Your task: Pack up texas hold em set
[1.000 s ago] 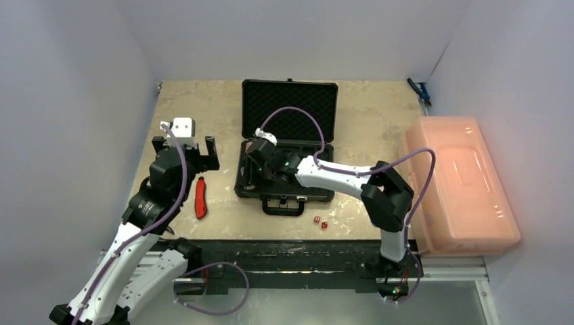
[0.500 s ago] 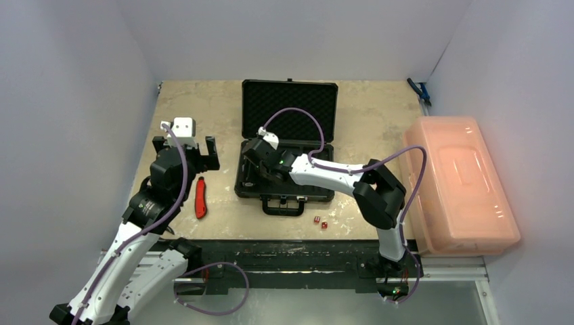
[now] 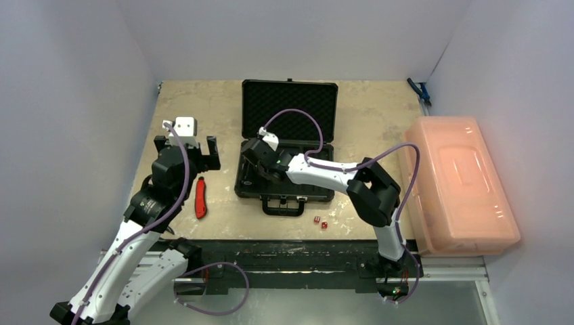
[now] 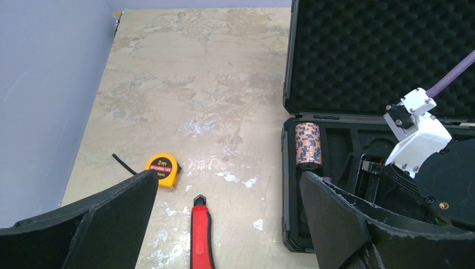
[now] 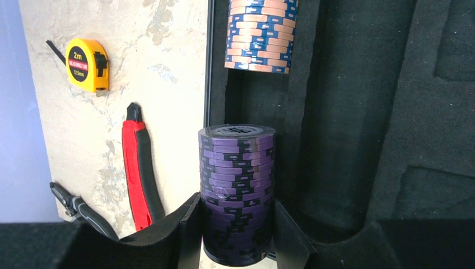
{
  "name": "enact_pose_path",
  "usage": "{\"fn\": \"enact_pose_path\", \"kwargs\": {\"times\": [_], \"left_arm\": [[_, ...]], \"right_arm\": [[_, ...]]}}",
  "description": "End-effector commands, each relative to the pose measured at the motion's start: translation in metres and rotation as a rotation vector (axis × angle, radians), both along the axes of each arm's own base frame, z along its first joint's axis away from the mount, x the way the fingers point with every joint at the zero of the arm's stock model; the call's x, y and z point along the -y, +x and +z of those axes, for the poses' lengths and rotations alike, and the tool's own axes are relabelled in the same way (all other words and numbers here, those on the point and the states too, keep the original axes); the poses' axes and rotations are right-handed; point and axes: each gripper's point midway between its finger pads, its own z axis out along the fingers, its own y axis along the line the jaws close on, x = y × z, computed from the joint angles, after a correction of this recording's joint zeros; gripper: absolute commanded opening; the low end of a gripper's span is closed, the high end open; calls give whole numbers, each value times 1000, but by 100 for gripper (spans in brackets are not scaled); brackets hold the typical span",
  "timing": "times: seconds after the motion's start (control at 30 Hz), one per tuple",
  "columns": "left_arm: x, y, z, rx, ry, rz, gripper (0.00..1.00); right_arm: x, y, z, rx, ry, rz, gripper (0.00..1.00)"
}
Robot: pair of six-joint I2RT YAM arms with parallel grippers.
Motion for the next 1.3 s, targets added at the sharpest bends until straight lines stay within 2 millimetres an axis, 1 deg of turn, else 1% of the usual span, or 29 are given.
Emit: {"fn": "enact_pose_path", "kwargs": {"times": [0.0,0.17,0.2,0.27,0.53,0.7,0.97,1.27], "left_arm": [[0,2,17,40,-8,-5,99],[1,2,16,37,-7,-9,99],[1,2,16,37,-7,-10,99],[2,3,16,35,-7,-12,99],[2,3,16,35,-8,-14,99],[2,3,16,37,-9,-15,99],[2,2,15,35,-11,-16,99],[3,2,16,36,-14,-21,99]], "right_arm": [[-17,26,42,70,128,-64,2],[-17,32,37,44,145,-79,5],[-17,33,37,41,147,-80,8],[-18,34,36,31,150,-76,19],[-24,30,29,-14,161,-35,39],[-23,29,31,-17,161,-35,54],[-20,30,40,-1,170,-46,62],[-12,31,49,27,162,-63,64]]}}
